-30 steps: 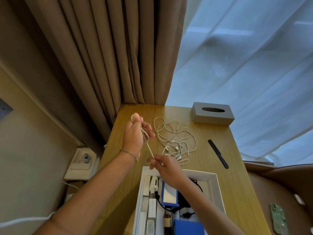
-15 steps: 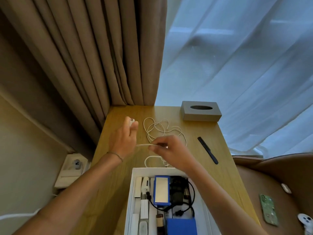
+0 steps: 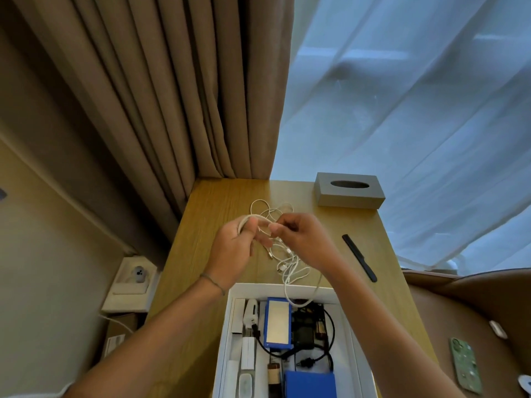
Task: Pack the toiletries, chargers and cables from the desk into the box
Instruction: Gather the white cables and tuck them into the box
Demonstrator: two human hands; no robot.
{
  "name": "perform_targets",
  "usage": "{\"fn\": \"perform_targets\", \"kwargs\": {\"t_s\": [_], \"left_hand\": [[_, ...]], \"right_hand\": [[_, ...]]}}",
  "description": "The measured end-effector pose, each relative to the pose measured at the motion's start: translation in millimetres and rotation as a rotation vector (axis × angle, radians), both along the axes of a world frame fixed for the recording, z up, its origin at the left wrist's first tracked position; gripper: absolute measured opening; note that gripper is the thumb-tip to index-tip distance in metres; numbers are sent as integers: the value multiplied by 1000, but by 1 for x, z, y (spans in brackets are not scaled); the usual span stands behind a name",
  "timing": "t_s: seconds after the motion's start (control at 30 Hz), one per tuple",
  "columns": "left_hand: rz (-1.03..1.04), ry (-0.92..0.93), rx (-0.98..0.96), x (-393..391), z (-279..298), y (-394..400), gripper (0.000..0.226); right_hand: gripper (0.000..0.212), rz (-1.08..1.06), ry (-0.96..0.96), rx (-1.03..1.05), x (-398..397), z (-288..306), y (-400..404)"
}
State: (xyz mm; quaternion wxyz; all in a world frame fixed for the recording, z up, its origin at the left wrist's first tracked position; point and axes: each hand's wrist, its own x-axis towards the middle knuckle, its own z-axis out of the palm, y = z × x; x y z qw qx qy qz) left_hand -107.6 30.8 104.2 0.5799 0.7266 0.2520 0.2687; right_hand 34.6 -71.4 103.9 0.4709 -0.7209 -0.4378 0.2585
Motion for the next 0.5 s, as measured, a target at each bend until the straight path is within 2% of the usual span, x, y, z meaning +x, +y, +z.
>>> {"fn": "perform_targets", "kwargs": {"t_s": [0.13,0.23,0.3,0.33,0.4,0.43,0.5], "left_hand": [[221,-20,-215,2,11,13,39],[263,-198,-509,5,25,36,44],[267,-371,-757,6,36,54,44],[292,-461,-861,6,41,62,42],[393,-545,-947,9,49,76,38],[453,-513,-925,11,51,79,36],[553,-363,-747,17,48,82,35]], "right_hand": [[20,-96,142,-64,-10,-26,5],[23,-130,371,-61,-22,-47,-2],[24,-100,392,-104,-34,-59,-8],[24,-67,302,-160,-42,-65,-12],[26,52,-58,-290,-57,-71,-19],[28,125,-245,-332,-63,-68,-22],[34,240,-484,-354,-74,-52,-24]]}}
